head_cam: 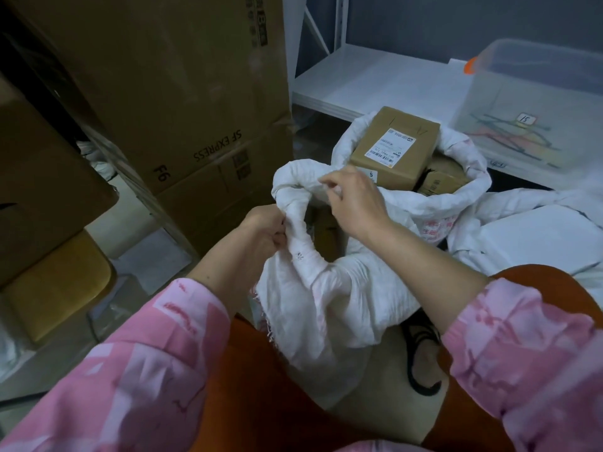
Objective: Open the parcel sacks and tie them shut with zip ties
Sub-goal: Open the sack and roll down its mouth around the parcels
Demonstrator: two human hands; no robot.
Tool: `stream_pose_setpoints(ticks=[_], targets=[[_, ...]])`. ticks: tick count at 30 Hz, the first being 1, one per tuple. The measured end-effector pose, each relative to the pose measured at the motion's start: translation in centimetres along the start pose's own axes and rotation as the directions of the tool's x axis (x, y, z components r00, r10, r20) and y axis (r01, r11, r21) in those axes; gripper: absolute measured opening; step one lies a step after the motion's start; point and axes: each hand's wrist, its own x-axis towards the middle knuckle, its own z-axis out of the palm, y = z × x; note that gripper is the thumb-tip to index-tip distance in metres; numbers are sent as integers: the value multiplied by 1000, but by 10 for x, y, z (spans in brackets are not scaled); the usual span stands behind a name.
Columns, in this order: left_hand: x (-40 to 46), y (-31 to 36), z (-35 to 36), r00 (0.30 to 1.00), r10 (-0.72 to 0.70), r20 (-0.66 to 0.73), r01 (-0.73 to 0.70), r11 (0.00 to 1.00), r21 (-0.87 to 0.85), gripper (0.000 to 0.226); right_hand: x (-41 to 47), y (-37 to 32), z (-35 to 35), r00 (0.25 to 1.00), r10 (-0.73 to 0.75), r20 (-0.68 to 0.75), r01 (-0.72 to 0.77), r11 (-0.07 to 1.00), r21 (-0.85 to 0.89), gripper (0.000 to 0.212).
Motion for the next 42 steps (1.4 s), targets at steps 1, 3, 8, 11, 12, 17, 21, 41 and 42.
stream_pose_setpoints(ticks=[1, 3, 8, 11, 12, 17, 21, 41, 42], targets=[[0, 1, -3, 999, 4, 34, -5, 999, 33, 37, 5, 1, -1, 1000, -12, 8, 12, 999, -51, 35], [2, 4, -10, 994, 0, 113, -12, 994, 105, 33, 17, 0, 5, 998, -46, 33, 49, 993, -103, 46], [7, 12, -36, 969, -2, 246, -74, 952, 296, 32, 38, -3, 20, 993, -41, 108, 52, 993, -109, 51], [10, 12, -47, 942, -11, 335, -103, 942, 319, 40, 45, -3, 24, 989, -30, 148, 51, 989, -141, 33], [13, 11, -50, 936, -12, 351, -110, 939, 325, 41, 48, -2, 25, 986, -16, 168, 38, 991, -129, 27], [37, -3, -74, 949, -40, 313, -69, 942, 329, 40, 68, 18, 4, 892, 189, 410, -231, 971, 55, 26], [39, -10, -65, 969, 38, 244, -80, 983, 165, 27, 78, 29, 4, 800, 349, 488, -403, 915, 5, 24], [42, -8, -26, 997, -44, 63, 75, 712, -698, 30, -49, -16, 46, 915, 30, 402, 83, 962, -259, 34], [42, -8, -26, 996, -52, 67, 85, 650, -755, 32, -50, -12, 49, 937, 31, 349, 72, 958, -277, 28]])
